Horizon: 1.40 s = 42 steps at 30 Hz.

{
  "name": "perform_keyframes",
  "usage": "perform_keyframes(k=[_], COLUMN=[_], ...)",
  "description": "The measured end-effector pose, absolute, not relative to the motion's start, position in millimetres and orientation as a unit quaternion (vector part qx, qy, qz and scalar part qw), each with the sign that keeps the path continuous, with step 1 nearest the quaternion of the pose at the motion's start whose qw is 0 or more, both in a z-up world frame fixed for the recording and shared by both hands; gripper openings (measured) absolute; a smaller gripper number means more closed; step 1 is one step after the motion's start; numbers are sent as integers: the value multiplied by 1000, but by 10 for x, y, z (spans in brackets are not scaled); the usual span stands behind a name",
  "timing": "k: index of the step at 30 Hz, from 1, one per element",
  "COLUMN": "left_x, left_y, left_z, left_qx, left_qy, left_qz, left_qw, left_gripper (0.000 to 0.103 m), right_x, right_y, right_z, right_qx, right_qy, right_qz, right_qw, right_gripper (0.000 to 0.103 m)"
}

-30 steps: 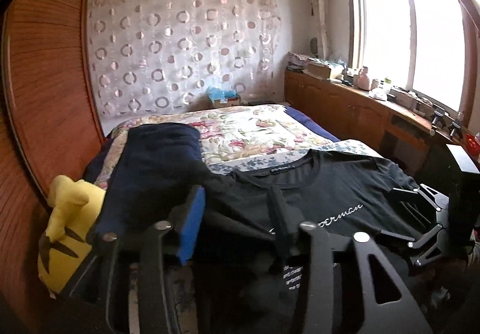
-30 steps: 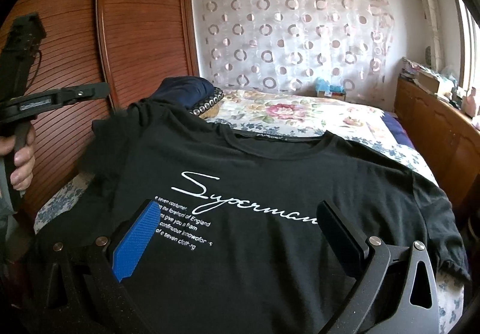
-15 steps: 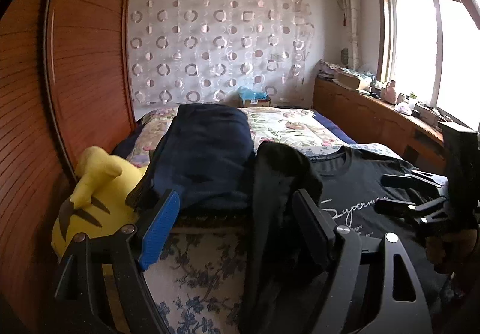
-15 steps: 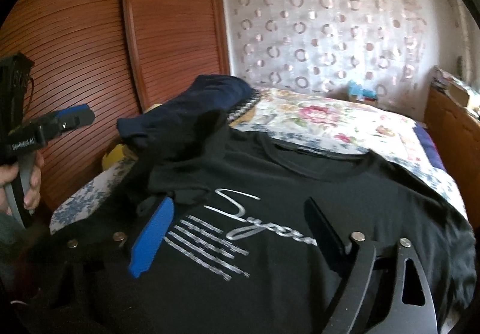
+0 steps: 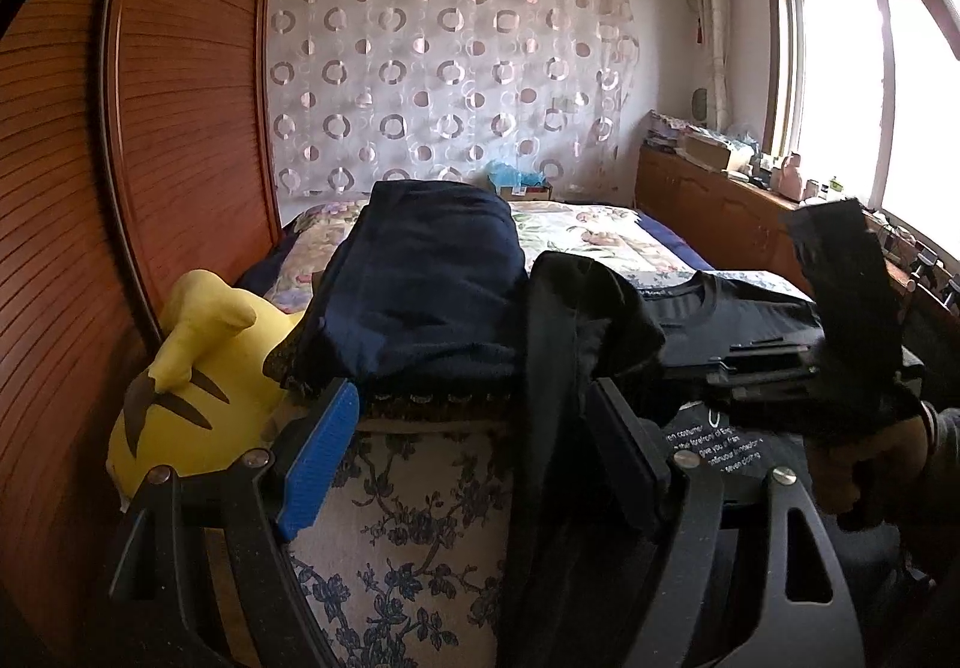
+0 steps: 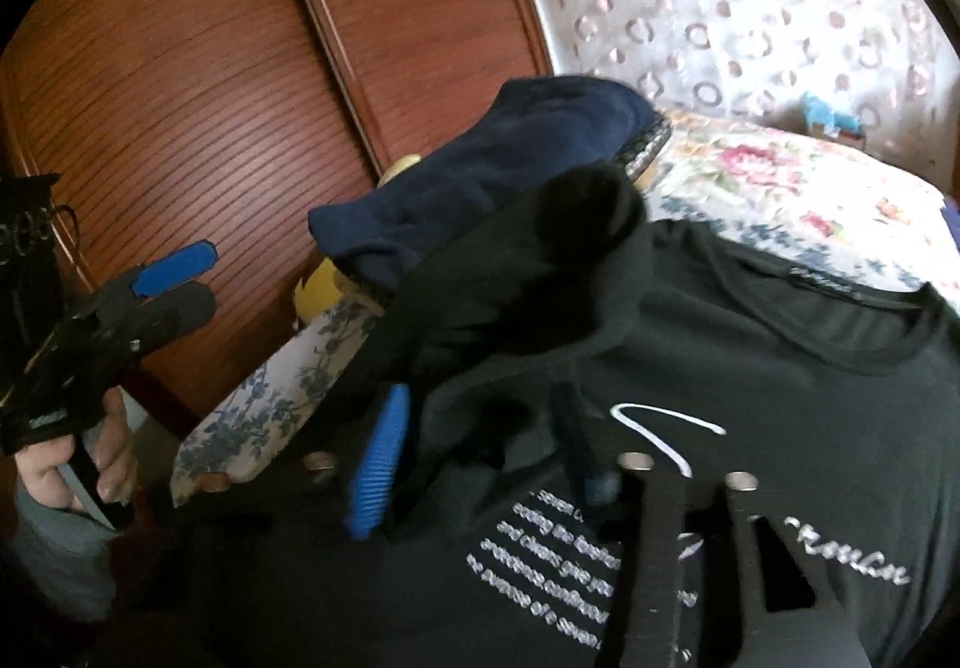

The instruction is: Fold small clothes

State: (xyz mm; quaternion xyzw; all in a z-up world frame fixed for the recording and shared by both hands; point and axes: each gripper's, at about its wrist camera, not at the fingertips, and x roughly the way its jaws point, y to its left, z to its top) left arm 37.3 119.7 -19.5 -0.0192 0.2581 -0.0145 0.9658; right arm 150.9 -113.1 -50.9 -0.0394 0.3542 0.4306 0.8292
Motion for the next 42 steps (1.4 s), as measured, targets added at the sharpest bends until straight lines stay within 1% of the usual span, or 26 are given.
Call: perform_keyframes(k=[1,2,8,13,15,16,17,19,20,25,27,29,32,37,42], left_x=[374,373,385,452,500,538,568,638,678,867,944,1056,1220,1512,1827], left_y=[1196,1192,1180,1093,1043,1010,994,942,919,771,703,647,553,467,421], left_z=[-198,-200,-208,-216,-223,-227,-229,-235,-242,-253,-240,-233,-218,-246,-302], left_qx=[-19,-18,-19,-12,-6,-2,0,3,4,11,18,25,38,49,56], left_qy=[259,259,258,261,263,264,266,269,272,283,288,297,306,329,358], left_qz=[-15,-15,-20,-28,-32,-36,-38,-44,-47,-74,-84,-93,-99,-100,-87], left_qw=[966,966,966,965,964,964,963,962,961,956,954,950,946,938,928], left_gripper=[79,79,79,79,79,79,79,79,79,79,74,65,56,55,56], right_x=[1549,1583,1798,2073,2174,2191,2218,2220,2212,2060,1953,1923,1935,1965,1988], right_y=[-1114,-1120,-1447,-1753,-1861,-1894,-1964,-2022,-2094,-2336,-2436,-2546,-2721,-2935,-2894], right_z=[-482,-473,-154,-121,-197,-219,-261,-311,-353,-491,-510,-591,-731,-817,-827], right_qx=[-45,-36,-46,-62,-69,-69,-67,-64,-65,-83,-94,-100,-99,-92,-86], right_qy=[356,330,296,305,315,316,319,325,326,330,336,347,370,389,384], right_qz=[428,428,393,300,258,251,247,246,243,240,238,234,222,212,218], right_qw=[829,841,869,902,911,912,912,911,911,909,906,903,897,892,893], right_gripper=[9,3,2,3,8,19,33,49,51,52,52,52,52,52,53])
